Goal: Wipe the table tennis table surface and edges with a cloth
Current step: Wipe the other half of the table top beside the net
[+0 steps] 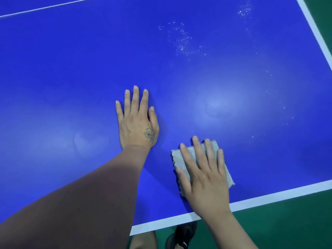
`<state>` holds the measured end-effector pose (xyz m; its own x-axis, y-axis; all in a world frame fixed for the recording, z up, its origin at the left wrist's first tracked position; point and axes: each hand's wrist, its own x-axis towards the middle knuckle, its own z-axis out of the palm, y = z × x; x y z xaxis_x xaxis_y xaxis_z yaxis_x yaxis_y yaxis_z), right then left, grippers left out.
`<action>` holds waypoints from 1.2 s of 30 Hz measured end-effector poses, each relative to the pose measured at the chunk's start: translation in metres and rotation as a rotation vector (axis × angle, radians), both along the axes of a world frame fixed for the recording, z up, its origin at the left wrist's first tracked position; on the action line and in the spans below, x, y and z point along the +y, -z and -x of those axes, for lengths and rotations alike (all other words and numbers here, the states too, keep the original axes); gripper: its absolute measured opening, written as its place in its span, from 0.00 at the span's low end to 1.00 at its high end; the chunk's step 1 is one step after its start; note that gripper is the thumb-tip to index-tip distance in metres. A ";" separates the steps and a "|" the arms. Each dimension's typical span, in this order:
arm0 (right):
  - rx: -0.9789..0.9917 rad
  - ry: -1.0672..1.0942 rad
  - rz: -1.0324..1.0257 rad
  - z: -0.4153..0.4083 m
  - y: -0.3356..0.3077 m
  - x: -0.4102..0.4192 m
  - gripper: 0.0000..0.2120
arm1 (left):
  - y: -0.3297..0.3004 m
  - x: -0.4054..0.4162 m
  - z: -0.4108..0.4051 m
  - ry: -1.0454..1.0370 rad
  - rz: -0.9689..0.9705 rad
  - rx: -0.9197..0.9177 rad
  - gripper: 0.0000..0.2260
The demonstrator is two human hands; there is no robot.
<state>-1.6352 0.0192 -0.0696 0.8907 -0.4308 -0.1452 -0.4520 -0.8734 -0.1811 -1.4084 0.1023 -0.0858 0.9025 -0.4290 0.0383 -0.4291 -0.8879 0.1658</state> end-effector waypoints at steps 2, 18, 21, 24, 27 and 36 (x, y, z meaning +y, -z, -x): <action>-0.009 0.036 0.007 0.006 0.000 -0.018 0.29 | 0.000 0.000 0.000 -0.003 0.000 -0.001 0.26; -0.071 0.167 0.055 -0.149 0.011 -0.061 0.31 | 0.001 0.000 0.000 0.001 0.027 -0.030 0.26; -0.068 0.035 0.057 -0.133 0.006 -0.047 0.30 | 0.000 -0.001 0.000 0.004 0.036 -0.028 0.26; -0.047 -0.073 0.037 -0.094 0.002 -0.041 0.30 | 0.000 -0.001 0.001 0.007 0.031 -0.029 0.26; -0.013 -0.131 0.027 -0.045 0.001 -0.046 0.29 | -0.002 -0.001 0.001 0.000 0.042 -0.023 0.26; 0.021 0.126 0.105 -0.044 0.002 -0.129 0.30 | -0.005 -0.002 0.001 0.002 0.060 -0.016 0.26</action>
